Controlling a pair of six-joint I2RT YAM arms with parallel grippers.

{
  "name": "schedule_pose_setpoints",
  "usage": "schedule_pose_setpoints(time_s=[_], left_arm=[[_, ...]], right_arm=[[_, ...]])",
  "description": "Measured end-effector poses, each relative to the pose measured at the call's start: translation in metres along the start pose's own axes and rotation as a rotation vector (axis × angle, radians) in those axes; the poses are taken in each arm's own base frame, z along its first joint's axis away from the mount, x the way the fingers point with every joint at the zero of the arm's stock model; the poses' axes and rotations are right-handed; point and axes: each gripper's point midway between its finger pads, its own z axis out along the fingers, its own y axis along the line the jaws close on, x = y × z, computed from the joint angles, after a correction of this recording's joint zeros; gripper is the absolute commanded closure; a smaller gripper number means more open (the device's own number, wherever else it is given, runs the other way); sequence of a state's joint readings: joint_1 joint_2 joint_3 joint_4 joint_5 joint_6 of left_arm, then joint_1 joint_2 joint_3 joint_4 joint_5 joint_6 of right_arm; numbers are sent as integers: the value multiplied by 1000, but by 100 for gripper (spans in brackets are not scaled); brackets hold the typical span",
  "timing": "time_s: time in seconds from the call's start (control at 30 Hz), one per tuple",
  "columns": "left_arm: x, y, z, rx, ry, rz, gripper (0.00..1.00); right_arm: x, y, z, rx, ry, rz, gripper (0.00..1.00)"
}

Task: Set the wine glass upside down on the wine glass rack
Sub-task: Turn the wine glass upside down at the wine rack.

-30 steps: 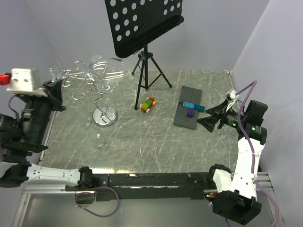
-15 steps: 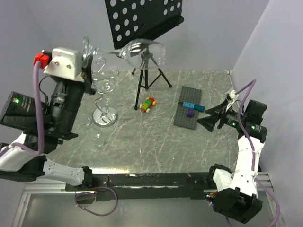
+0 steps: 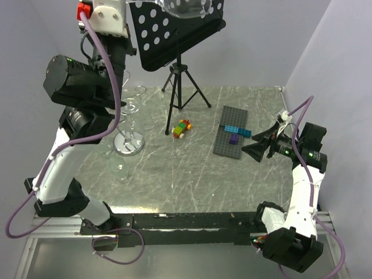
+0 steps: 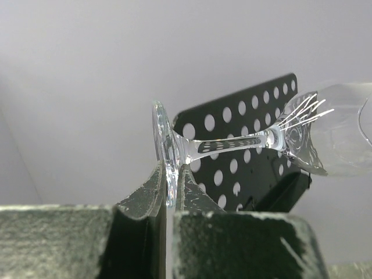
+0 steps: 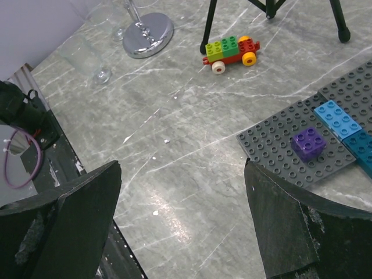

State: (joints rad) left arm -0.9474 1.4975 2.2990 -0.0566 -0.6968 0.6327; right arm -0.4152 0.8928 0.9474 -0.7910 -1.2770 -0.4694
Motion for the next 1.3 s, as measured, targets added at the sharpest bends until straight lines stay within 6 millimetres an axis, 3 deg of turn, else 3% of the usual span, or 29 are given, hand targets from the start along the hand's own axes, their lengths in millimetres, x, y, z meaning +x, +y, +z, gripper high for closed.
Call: schedule_pose_setpoints(time_s=[0.2, 0.53, 0.63, 0.93, 1.13, 1.3], left_arm=[[-4, 29, 17, -68, -59, -47, 99], [-13, 116, 27, -333, -158, -145, 99], [-4, 140, 31, -409, -161, -166, 99], [26, 180, 38, -540, -143, -209, 99], [65, 217, 33, -641, -63, -131, 99], [105, 231, 29, -675, 40, -69, 99]], right_arm=[[4, -2, 1, -5, 9, 21, 7], [4, -1, 1, -13, 9, 19, 7], [4, 0, 1, -15, 8, 20, 7], [5, 2, 1, -26, 9, 26, 7], [6, 4, 1, -35, 7, 24, 7], [6, 6, 1, -44, 5, 28, 7]])
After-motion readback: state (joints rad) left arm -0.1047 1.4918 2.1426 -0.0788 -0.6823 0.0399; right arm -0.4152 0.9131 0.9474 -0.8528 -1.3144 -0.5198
